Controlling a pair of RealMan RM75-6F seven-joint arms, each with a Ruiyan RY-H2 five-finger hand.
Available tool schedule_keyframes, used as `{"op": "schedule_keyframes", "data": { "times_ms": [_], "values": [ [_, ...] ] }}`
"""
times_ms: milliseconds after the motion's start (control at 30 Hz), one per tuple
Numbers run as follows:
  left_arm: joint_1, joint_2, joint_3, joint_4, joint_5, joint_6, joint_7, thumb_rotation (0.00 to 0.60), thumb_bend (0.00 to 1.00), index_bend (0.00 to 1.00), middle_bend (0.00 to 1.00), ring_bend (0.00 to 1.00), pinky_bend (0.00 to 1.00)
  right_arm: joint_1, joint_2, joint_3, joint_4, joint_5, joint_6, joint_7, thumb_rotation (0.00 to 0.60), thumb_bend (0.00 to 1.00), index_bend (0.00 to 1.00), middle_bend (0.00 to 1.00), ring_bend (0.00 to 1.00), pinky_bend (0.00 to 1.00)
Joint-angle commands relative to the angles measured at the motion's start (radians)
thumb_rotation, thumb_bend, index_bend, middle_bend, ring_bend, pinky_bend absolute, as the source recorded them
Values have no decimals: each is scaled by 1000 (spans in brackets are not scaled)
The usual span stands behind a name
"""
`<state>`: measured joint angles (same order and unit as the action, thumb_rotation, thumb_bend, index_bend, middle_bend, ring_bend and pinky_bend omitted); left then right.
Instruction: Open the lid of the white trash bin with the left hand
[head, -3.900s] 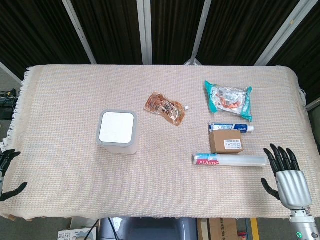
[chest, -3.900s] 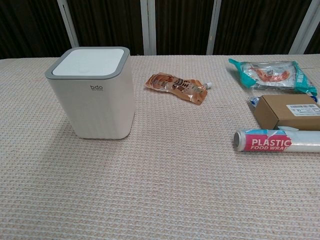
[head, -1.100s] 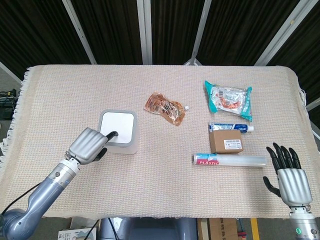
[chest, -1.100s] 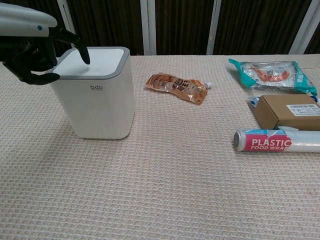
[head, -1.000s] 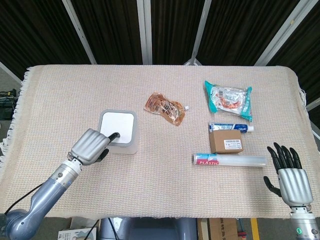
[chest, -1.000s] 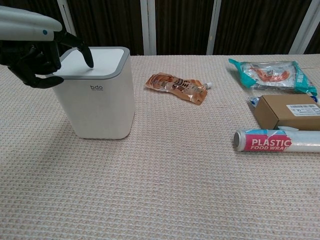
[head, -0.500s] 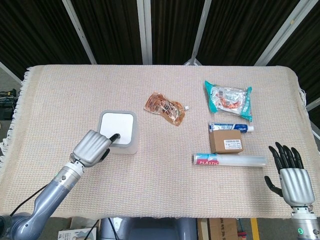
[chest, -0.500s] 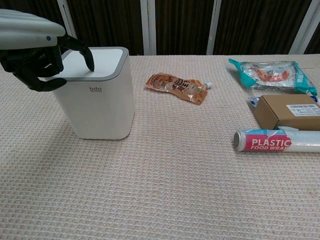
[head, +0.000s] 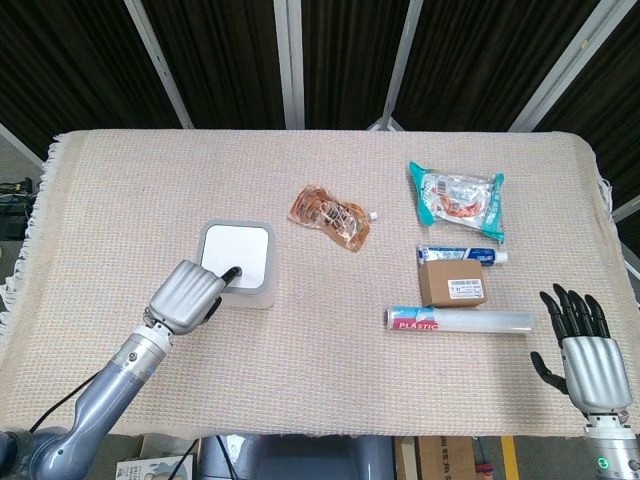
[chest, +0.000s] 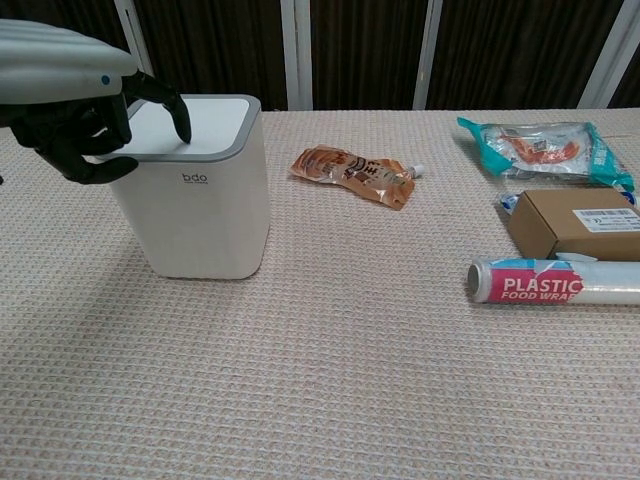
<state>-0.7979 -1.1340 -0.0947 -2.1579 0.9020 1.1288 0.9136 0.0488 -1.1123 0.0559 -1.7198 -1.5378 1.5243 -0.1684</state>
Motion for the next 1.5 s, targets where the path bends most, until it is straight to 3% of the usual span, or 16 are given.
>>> {"op": "schedule_keyframes", "data": {
  "times_ms": [33, 267, 433, 633, 900, 1000, 1133, 1500],
  "values": [
    [2, 4, -9, -17, 29, 30, -4, 600, 640, 309, 856, 805, 714, -1, 1, 1, -1, 1, 1, 1, 600, 303, 92, 19, 32, 16],
    [80, -5, -42, -62, 240, 230, -65, 600, 541, 330, 729, 707, 711, -1, 0, 1, -3, 1, 1, 1, 600, 303, 92, 20, 34, 16],
    [175, -27, -7, -77, 378, 403, -18, 600, 440, 301, 535, 522, 632, 1, -1, -2, -3, 1, -5, -5, 600, 303, 92, 20, 35, 16],
    [284, -3, 100, -104, 438, 472, 14, 600, 304, 290, 400, 347, 468, 2, -4, -4, -2, -2, -7, -14, 600, 303, 92, 20, 35, 16],
    [469, 38, 257, 31, 537, 549, -262, 600, 272, 174, 100, 91, 228, 7, 18, -21, 7, -42, -13, 14, 600, 303, 92, 19, 35, 17],
    [535, 54, 305, 116, 605, 580, -425, 600, 272, 174, 99, 69, 161, 8, 22, -24, 11, -51, -12, 27, 600, 303, 92, 20, 32, 16],
    [600, 61, 336, 208, 655, 624, -551, 600, 272, 174, 103, 69, 112, 6, 26, -26, 10, -55, -8, 35, 600, 303, 92, 19, 30, 16],
    [687, 35, 298, 369, 686, 679, -719, 600, 272, 181, 119, 69, 77, 11, 13, -30, 6, -52, -24, 18, 600, 304, 92, 20, 22, 16]
  ]
}}
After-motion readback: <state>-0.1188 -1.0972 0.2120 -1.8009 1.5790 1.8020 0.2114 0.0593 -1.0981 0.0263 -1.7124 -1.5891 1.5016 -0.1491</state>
